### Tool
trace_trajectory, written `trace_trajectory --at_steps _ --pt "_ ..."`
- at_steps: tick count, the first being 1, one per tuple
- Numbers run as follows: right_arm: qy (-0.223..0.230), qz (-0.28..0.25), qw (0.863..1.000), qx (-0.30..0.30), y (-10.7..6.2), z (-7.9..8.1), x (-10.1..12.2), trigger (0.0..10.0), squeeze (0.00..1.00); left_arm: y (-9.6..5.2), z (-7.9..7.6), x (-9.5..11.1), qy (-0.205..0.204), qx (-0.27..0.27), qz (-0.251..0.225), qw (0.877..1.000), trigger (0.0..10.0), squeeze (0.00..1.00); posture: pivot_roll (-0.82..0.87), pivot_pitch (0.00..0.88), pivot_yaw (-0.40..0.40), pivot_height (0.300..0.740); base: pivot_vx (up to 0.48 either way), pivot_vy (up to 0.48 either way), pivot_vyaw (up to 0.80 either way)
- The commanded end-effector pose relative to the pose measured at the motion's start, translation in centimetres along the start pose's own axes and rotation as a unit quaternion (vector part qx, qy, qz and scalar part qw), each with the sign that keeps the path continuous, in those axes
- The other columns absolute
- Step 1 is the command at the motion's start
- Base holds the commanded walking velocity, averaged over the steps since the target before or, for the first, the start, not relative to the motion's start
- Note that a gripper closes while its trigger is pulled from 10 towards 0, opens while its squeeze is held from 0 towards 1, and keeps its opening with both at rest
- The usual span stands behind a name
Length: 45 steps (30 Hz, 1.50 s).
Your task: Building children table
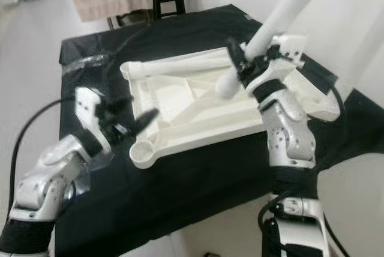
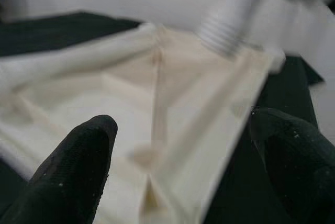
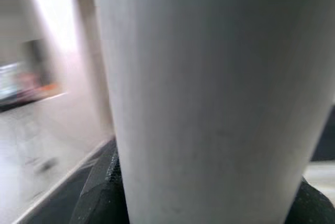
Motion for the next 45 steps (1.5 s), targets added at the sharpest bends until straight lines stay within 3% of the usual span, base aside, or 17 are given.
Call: trace_trajectory --at_steps 1,9,17,24,27,28,29,31,32,34,35,38,42,43,44,45 --pt "0.006 -0.006 0.999 0.040 0.3 1.4 0.5 10.0 0.00 -0.3 -0.3 0.7 0.021 -0.010 -0.004 1.000 10.0 0.00 -0.03 0.101 0.012 0.740 0.000 0.000 0.80" --pt "0.020 -0.008 0.994 0.110 0.3 2.6 0.9 10.0 0.00 -1.8 -2.2 0.1 0.055 -0.090 0.039 0.994 10.0 0.00 -0.02 0.109 0.012 0.740 0.000 0.000 0.80" --pt "0.034 0.005 0.989 0.145 -0.1 2.6 0.5 10.0 0.00 -2.9 -5.2 -2.0 0.038 -0.163 0.091 0.982 10.0 0.00 0.00 0.118 0.024 0.740 0.000 0.000 0.80" --pt "0.042 0.004 0.984 0.175 -0.2 2.8 0.7 10.0 0.00 -3.1 -5.3 -3.0 0.033 -0.149 0.107 0.983 10.0 0.00 0.02 0.127 0.020 0.740 0.000 0.000 0.80" --pt "0.057 0.041 0.965 0.251 -1.5 4.1 -0.2 10.0 0.00 -3.2 -5.6 -3.3 0.023 -0.140 0.108 0.984 10.0 0.00 0.03 0.137 0.018 0.740 0.000 0.000 0.00" --pt "0.057 0.041 0.965 0.251 -1.5 4.1 -0.2 10.0 0.00 -3.2 -5.6 -3.3 0.023 -0.140 0.108 0.984 10.0 0.00 0.03 0.137 0.018 0.740 0.000 0.000 0.00" --pt "0.056 0.063 0.951 0.297 -2.6 4.8 -0.6 10.0 0.00 -3.5 -6.2 -3.8 0.020 -0.153 0.117 0.981 10.0 0.00 0.03 0.140 0.017 0.740 0.000 0.000 0.00" --pt "0.055 0.075 0.944 0.315 -3.1 5.1 -0.8 10.0 0.00 -3.6 -6.5 -4.0 0.020 -0.159 0.121 0.980 10.0 0.00 0.03 0.140 0.017 0.740 0.000 0.000 0.00" --pt "0.043 0.111 0.926 0.358 -4.3 5.7 -1.5 10.0 0.00 -3.8 -7.0 -4.6 0.014 -0.173 0.130 0.976 10.0 0.00 0.03 0.143 0.018 0.740 0.000 0.000 0.00" --pt "0.036 0.138 0.911 0.388 -5.2 6.0 -1.9 10.0 0.00 -4.0 -7.5 -5.0 0.015 -0.184 0.138 0.973 10.0 0.00 0.03 0.148 0.018 0.740 0.000 0.000 0.00" --pt "0.036 0.138 0.911 0.388 -5.2 6.0 -1.9 10.0 0.00 -4.0 -7.5 -5.0 0.015 -0.184 0.138 0.973 10.0 0.00 0.03 0.148 0.018 0.740 0.000 0.000 0.00" --pt "0.029 0.169 0.891 0.421 -6.4 6.3 -2.4 10.0 0.00 -4.4 -8.1 -5.7 0.016 -0.199 0.153 0.968 10.0 0.00 0.03 0.154 0.018 0.740 0.000 0.000 0.00" --pt "0.027 0.183 0.883 0.431 -6.8 6.8 -3.1 10.0 0.00 -4.6 -8.3 -6.2 -0.002 -0.202 0.162 0.966 10.0 0.00 0.03 0.159 0.019 0.740 0.000 0.000 0.00" --pt "0.036 0.194 0.869 0.453 -7.5 8.0 -3.7 10.0 0.00 -4.9 -8.4 -6.4 -0.021 -0.205 0.164 0.965 10.0 0.00 0.03 0.165 0.027 0.740 0.000 0.000 0.00" --pt "0.036 0.194 0.869 0.453 -7.5 8.0 -3.7 10.0 0.00 -4.9 -8.4 -6.4 -0.021 -0.205 0.164 0.965 10.0 0.00 0.03 0.165 0.027 0.740 0.000 0.000 0.00" --pt "0.050 0.199 0.857 0.473 -8.2 9.2 -4.1 10.0 0.00 -5.1 -8.6 -6.4 -0.025 -0.210 0.165 0.963 10.0 0.00 0.03 0.171 0.035 0.740 0.000 0.000 0.00"
Point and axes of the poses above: a point about 5 cm out from each wrist's last joint towards the gripper, its own y axis pointing out of the wrist towards the gripper, its own x axis along the axis of the wrist's last joint, z = x × y, the point moved 4 cm from there along y, pointing out of the wrist towards the gripper, and after that the axes turned 2 degrees about y, right-handed, at the moved point
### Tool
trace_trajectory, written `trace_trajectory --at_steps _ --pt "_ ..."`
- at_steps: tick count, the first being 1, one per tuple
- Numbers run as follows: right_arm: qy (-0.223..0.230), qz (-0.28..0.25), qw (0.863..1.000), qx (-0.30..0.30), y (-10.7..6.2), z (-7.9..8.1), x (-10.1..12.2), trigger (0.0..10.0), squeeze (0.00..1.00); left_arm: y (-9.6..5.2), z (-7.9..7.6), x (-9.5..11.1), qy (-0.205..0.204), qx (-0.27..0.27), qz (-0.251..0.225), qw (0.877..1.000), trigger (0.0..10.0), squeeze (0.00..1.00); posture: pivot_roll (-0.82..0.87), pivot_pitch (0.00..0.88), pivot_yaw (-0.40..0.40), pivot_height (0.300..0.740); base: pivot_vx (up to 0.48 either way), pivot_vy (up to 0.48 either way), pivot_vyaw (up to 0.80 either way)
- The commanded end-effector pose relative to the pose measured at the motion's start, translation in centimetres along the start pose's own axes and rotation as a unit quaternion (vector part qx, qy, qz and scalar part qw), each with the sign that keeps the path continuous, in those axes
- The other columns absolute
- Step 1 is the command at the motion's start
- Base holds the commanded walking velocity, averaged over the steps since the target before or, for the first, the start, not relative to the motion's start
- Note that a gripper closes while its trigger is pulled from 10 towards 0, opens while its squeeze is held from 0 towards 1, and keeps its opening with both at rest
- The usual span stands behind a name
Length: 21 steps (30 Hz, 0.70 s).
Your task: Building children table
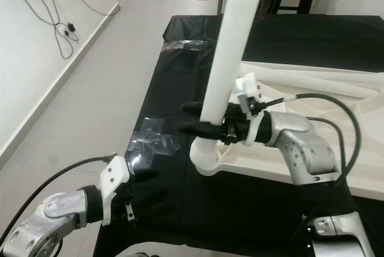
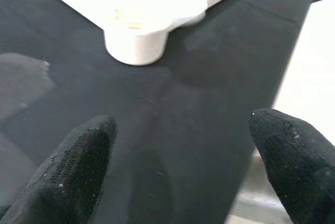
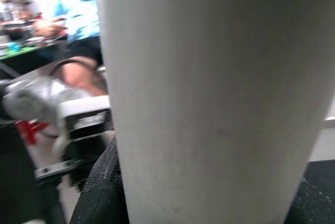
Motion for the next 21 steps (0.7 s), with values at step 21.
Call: trace_trajectory --at_steps 21 --pt "-0.002 -0.039 0.999 0.011 0.8 -0.4 1.1 10.0 0.00 -1.9 -1.5 -0.5 0.053 -0.022 0.062 0.996 10.0 0.00 0.07 0.233 0.040 0.740 0.000 0.000 0.00"
Point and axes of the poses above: a point about 5 cm out from each wrist's last joint towards the gripper, its own y axis pointing out of the wrist towards the gripper, its own x axis along the axis of the wrist's last joint, z = x × y, the point moved 4 cm from there along y, pointing out of the wrist towards the gripper, and after that the axes turned 2 degrees about y, right-handed, at the moved point
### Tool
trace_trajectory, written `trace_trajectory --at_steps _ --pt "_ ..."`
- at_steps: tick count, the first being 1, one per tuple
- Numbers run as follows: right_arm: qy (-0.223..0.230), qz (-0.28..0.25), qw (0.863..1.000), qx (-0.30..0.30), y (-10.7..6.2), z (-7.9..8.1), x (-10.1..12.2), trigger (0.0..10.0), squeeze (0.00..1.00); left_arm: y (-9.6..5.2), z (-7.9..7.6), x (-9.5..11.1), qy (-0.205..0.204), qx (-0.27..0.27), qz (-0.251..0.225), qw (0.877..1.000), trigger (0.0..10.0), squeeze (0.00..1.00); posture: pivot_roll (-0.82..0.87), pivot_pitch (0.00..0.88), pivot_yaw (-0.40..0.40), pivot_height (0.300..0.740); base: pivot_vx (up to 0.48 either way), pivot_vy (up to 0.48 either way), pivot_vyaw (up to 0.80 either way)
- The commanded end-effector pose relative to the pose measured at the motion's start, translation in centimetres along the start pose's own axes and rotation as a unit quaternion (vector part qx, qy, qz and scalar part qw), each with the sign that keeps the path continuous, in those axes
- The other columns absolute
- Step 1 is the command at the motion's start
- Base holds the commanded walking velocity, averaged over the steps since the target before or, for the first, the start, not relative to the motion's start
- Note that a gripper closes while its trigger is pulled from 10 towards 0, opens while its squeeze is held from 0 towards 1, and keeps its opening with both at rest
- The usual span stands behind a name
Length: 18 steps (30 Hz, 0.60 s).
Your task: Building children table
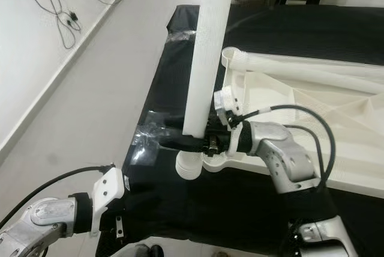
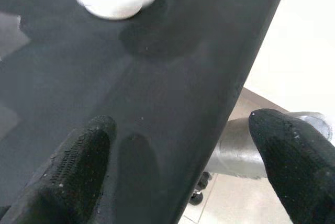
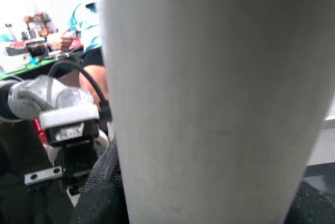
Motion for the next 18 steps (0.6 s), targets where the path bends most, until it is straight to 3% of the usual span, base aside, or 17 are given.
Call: trace_trajectory --at_steps 1,10,18 --pt "-0.010 -0.009 1.000 0.013 0.1 0.2 0.7 10.0 0.00 -0.3 -0.2 -0.4 0.004 0.004 0.014 1.000 10.0 0.00 0.08 0.234 0.040 0.740 0.000 0.000 0.00" --pt "-0.033 -0.011 0.999 -0.027 -0.3 -1.5 0.6 10.0 0.00 -0.9 0.6 0.4 0.025 0.034 0.010 0.999 10.0 0.00 0.09 0.242 0.033 0.740 0.000 0.000 0.00" --pt "-0.030 -0.001 0.999 -0.038 -1.6 -1.6 0.3 10.0 0.00 -1.7 -0.7 3.0 0.030 0.023 -0.032 0.999 10.0 0.00 0.10 0.244 0.038 0.740 0.000 0.000 0.00"
Point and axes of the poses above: a point about 5 cm out from each wrist's last joint towards the gripper, its own y axis pointing out of the wrist towards the gripper, its own x axis along the axis of the wrist's last joint, z = x × y, the point moved 4 cm from there along y, pointing out of the wrist towards the gripper, and after that the axes turned 2 degrees about y, right-handed, at the moved point
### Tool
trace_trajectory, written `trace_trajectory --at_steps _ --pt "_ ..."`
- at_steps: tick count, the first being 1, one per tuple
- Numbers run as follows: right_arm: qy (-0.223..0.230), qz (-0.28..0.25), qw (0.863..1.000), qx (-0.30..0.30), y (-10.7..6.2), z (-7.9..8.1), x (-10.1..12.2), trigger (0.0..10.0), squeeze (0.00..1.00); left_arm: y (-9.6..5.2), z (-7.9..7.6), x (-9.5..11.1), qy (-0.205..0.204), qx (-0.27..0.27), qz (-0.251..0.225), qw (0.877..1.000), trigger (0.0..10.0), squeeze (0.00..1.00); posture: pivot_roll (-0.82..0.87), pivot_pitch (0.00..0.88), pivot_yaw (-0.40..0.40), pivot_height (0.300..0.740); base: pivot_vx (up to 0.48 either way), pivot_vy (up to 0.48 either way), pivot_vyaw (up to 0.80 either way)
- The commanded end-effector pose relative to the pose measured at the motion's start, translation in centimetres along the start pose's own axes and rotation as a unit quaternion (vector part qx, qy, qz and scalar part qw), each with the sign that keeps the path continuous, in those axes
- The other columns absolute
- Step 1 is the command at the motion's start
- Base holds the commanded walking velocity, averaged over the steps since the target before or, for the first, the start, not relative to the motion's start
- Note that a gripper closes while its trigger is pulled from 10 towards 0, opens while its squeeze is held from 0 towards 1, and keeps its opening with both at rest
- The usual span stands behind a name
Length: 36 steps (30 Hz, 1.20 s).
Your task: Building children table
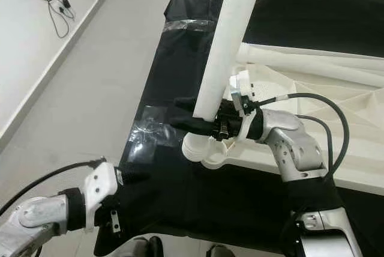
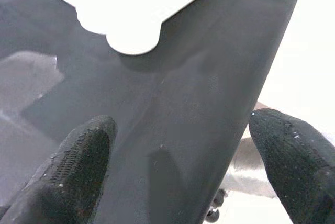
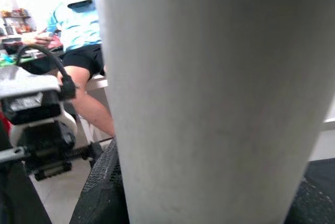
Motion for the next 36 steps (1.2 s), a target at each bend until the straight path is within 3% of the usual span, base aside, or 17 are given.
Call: trace_trajectory --at_steps 1,10,23,36 --pt "0.018 0.011 1.000 -0.009 -0.7 0.0 -1.1 10.0 0.00 -0.4 -0.6 -0.1 -0.007 -0.008 0.008 1.000 10.0 0.00 0.10 0.244 0.038 0.740 0.000 0.000 0.00" --pt "0.026 0.023 0.999 -0.006 -1.4 0.5 -2.1 10.0 0.00 -1.2 -2.1 1.2 -0.026 -0.012 -0.011 1.000 10.0 0.00 0.11 0.230 0.043 0.740 0.000 0.000 0.00" --pt "0.029 0.012 0.999 -0.040 -1.9 -0.8 -2.8 10.0 0.00 -2.4 -2.1 1.9 -0.029 -0.012 -0.007 0.999 10.0 0.00 0.12 0.223 0.050 0.740 0.000 0.000 0.00" --pt "0.028 0.061 0.997 0.029 -1.8 0.2 -3.4 10.0 0.00 -2.6 -2.0 2.3 -0.030 -0.009 -0.002 0.999 10.0 0.00 0.13 0.246 0.057 0.740 0.000 0.000 0.00"
Point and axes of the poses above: a point about 5 cm out from each wrist's last joint towards the gripper, its own y axis pointing out of the wrist towards the gripper, its own x axis along the axis of the wrist's last joint, z = x × y, the point moved 4 cm from there along y, pointing out of the wrist towards the gripper, and after that the axes turned 2 degrees about y, right-handed, at the moved point
